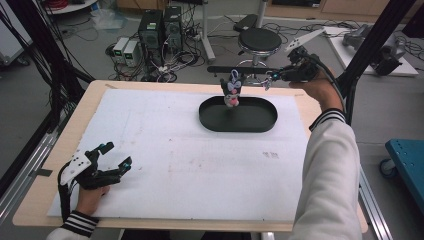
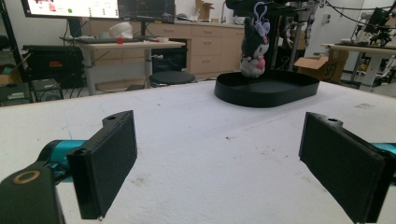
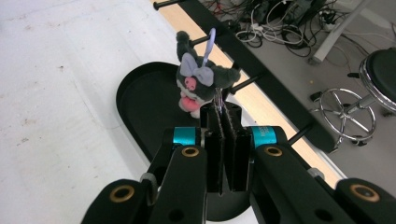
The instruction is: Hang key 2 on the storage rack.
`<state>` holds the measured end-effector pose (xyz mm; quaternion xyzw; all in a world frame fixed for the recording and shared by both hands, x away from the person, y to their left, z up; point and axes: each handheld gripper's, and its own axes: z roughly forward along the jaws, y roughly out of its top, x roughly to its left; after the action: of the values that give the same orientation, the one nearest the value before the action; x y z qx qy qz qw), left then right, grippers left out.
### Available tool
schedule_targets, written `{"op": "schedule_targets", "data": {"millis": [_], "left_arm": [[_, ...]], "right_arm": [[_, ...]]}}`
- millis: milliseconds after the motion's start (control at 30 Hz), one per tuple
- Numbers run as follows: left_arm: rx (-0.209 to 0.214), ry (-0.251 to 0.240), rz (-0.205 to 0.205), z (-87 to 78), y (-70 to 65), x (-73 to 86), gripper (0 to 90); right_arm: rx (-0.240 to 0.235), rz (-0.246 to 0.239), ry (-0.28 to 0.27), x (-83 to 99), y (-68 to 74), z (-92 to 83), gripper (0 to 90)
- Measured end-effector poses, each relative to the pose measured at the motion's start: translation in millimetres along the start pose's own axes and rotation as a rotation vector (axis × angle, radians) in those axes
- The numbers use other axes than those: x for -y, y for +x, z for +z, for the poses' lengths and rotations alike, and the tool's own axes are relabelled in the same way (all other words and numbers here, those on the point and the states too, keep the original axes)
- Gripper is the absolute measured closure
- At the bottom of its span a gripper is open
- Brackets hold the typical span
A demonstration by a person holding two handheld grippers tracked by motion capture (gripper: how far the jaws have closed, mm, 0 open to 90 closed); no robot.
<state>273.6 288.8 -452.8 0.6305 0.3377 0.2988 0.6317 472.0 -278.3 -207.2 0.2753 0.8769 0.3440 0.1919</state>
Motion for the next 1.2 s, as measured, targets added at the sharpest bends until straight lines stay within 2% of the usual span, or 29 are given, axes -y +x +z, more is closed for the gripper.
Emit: {"op": "schedule_targets", "data": {"millis": [333,567,867,1200], "left_arm": [[0.000,0.001,0.002,0.0,0.0,0.0,11.8],[0.000,0.001,0.002,-0.1,-0.1,0.0,11.8],[0.000,0.000,0.002,0.0,-0.1,0.0,11.8],[-0.001,-0.002,0.001,0.2,-0.2,0.1,11.8]], "right_arm": [[-0.019,-0.041,0.057,-27.5,-15.0,0.5,88.3],[-0.042,-0.072,0.125,-37.3,-19.6,13.7,88.3],[-0.075,-0.099,0.177,-39.4,-21.1,36.4,88.3],[-0.103,-0.106,0.211,-37.7,-22.3,52.2,88.3]]}}
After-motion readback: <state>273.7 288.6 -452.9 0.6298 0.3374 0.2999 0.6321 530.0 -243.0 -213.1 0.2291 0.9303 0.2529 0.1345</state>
